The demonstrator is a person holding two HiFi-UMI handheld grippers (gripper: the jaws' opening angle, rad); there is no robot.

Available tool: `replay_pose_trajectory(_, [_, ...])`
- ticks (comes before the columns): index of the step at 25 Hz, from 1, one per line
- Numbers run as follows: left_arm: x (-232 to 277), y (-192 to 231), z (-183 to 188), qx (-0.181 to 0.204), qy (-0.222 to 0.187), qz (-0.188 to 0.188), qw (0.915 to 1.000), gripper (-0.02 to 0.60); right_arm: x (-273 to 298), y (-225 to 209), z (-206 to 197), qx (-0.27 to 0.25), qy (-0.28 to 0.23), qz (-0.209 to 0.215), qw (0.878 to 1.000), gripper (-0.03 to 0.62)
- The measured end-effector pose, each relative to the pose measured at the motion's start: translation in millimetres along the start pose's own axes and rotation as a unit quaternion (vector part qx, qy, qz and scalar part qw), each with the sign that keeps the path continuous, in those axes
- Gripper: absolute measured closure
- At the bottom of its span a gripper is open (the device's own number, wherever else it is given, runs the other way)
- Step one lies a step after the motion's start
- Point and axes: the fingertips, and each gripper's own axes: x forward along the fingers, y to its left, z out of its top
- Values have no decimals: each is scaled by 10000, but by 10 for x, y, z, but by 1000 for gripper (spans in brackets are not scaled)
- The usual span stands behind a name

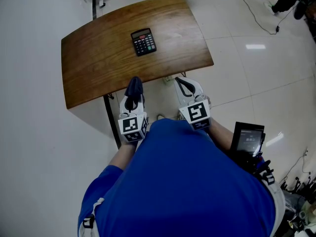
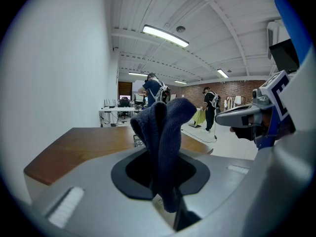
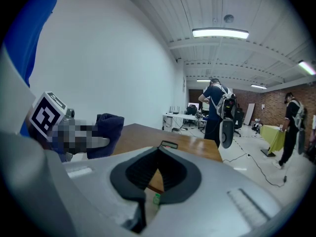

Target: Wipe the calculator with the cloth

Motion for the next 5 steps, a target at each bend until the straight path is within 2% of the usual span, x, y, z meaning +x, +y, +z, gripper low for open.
replay_pose_trajectory(5, [19,23,7,-15,0,31,10000,517,33,19,12,-3,-9,37,10000,591])
